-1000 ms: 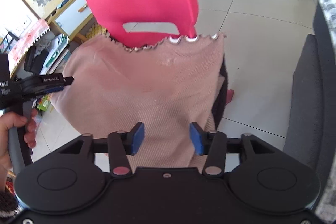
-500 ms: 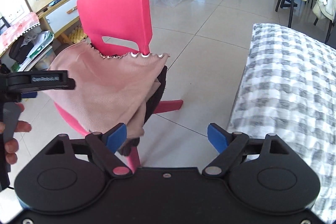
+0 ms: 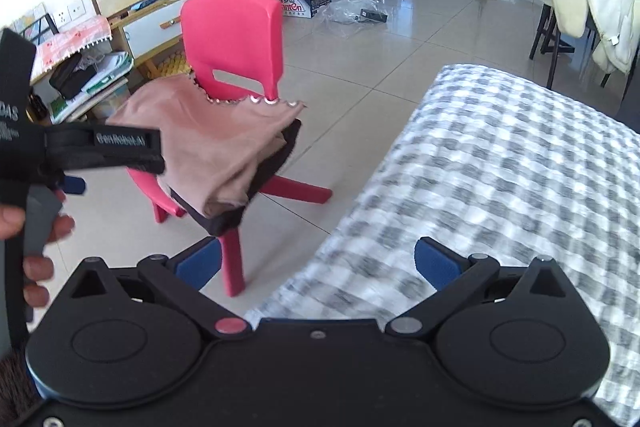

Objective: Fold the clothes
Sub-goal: 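Open both grippers and withdraw from the pink chair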

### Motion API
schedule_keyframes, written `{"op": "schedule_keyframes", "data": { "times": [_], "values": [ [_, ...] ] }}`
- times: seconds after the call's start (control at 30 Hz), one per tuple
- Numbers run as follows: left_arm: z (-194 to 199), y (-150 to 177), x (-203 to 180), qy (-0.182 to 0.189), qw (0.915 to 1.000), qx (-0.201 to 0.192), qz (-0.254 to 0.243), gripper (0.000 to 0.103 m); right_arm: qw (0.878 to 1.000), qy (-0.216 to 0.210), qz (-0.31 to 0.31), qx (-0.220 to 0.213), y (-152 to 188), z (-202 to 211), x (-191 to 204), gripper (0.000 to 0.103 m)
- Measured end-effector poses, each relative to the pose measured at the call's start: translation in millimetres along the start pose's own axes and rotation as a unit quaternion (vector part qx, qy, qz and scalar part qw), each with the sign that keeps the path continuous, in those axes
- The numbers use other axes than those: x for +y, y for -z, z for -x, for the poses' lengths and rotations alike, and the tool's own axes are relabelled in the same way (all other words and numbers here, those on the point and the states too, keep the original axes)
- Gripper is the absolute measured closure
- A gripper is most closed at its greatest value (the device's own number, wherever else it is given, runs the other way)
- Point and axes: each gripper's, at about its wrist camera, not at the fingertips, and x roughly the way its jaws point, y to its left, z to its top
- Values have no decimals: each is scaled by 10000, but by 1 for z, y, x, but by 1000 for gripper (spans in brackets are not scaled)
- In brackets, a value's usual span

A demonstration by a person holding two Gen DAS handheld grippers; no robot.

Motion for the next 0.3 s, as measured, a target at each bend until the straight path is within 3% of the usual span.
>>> {"op": "schedule_keyframes", "data": {
  "times": [0.23,0.3],
  "values": [
    [11,12,-27,30,10000,-11,64,1,9993,37,-372,-4,23,2,-39,0],
    [14,16,-49,392,9991,-17,-138,1,9985,177,-517,-48,26,3,-53,0]
  ]
}}
